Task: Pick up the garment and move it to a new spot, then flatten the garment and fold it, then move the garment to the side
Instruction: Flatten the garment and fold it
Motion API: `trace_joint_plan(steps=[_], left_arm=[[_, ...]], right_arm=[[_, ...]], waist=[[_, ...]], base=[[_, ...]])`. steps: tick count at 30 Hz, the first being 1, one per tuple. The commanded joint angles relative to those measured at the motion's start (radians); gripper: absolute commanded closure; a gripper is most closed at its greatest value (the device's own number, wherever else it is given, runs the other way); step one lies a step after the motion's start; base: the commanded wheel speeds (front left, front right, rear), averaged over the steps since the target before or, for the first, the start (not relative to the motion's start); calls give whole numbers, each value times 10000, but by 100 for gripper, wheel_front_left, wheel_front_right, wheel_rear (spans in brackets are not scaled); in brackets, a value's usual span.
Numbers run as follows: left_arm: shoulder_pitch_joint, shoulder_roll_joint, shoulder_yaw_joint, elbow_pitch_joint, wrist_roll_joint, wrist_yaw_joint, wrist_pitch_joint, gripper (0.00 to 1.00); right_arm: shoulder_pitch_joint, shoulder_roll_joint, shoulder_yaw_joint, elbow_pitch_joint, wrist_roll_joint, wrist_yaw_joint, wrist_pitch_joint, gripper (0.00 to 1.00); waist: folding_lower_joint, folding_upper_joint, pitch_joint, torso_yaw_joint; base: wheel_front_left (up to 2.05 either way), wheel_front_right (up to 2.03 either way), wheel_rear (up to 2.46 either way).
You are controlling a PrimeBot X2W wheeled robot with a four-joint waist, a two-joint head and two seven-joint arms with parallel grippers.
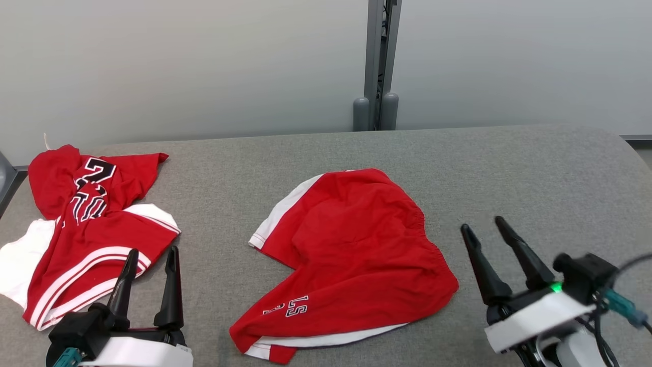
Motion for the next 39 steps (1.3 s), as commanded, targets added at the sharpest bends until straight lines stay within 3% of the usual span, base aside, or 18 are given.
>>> trace_joint_plan(steps=[1,8,13,39], left_arm=[[104,37,56,-44,47,-14,-19,0],[145,38,178,-99,-7,-8,-19,0],[286,35,226,-148,-58,34,-19,0],[310,29,-258,-140,-255,388,-19,0]], right_arm=[[421,151,-530,-403,-548,20,-8,0],[2062,1202,-2816,-1895,-2589,22,-8,0],[2456,1567,-3575,-2168,-3091,20,-8,0],[1900,1638,-3540,-1675,-3109,20,-9,0]], waist=[[0,0,-10,-25],[0,0,20,-105],[0,0,135,-136],[0,0,217,39]], base=[[0,0,0],[0,0,0],[0,0,0],[0,0,0]])
